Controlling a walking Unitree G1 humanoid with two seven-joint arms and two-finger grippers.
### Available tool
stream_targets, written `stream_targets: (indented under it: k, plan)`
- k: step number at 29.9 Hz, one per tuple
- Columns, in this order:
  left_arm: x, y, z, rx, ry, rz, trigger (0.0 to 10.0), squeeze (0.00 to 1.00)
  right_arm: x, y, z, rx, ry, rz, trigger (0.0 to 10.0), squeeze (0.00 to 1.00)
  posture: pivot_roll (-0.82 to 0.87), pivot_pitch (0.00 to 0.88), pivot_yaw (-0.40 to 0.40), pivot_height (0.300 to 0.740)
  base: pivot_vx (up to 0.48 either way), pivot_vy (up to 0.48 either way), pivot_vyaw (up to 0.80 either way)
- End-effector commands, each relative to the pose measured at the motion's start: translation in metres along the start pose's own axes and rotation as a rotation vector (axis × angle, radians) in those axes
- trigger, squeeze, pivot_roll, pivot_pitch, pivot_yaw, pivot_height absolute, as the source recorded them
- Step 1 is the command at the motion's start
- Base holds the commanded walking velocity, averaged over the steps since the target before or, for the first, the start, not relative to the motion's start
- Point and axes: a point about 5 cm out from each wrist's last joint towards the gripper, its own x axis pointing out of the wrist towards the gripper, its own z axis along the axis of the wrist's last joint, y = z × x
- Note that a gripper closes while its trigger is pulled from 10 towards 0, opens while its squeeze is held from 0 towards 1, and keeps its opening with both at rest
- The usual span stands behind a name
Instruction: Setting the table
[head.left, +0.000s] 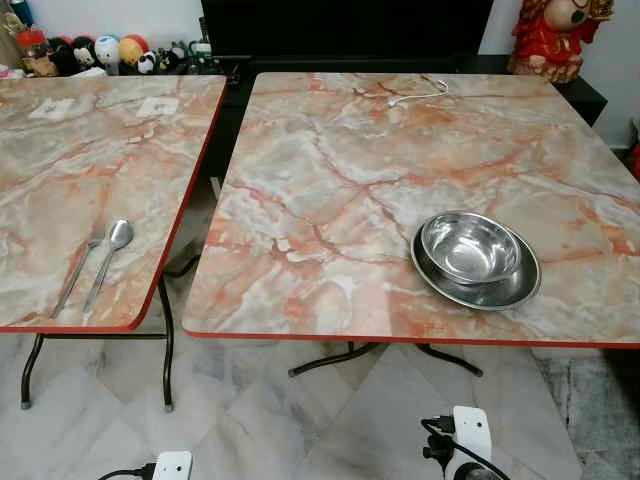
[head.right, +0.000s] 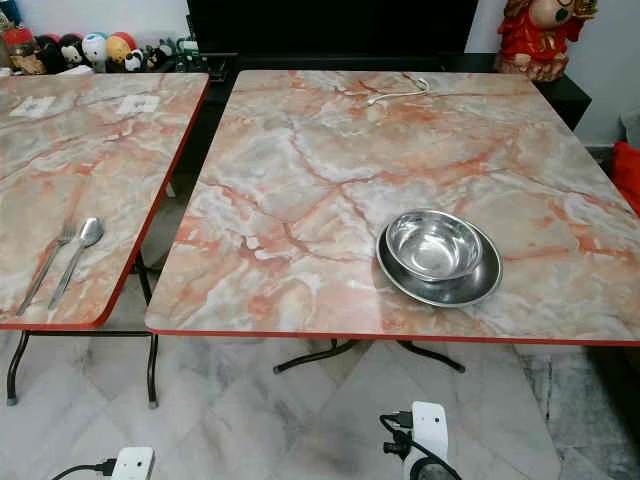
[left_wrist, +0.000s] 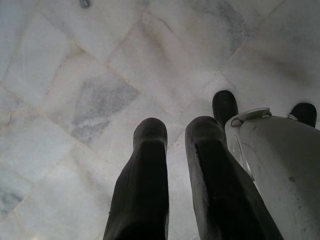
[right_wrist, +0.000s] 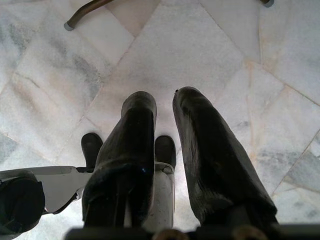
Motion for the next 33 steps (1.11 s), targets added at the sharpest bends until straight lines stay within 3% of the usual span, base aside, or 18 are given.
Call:
stream_targets:
  k: [1,33]
  plan:
    - [-0.0011,0.0011,-0.0052,-0.012,0.017,0.001,10.0,0.00,-0.0008,0.0003,-0.0040,0.004,0.010,0.003,10.0,0.00,-0.09,0.093,0.029,0.740,0.000,0.000,0.00]
    - [-0.0011,0.0005,-0.0048,-0.020,0.014,-0.005,10.0,0.00,-0.0012,0.0013,-0.0062,0.004,0.016,0.007,10.0,0.00,-0.09,0.094,0.031,0.740,0.000,0.000,0.00]
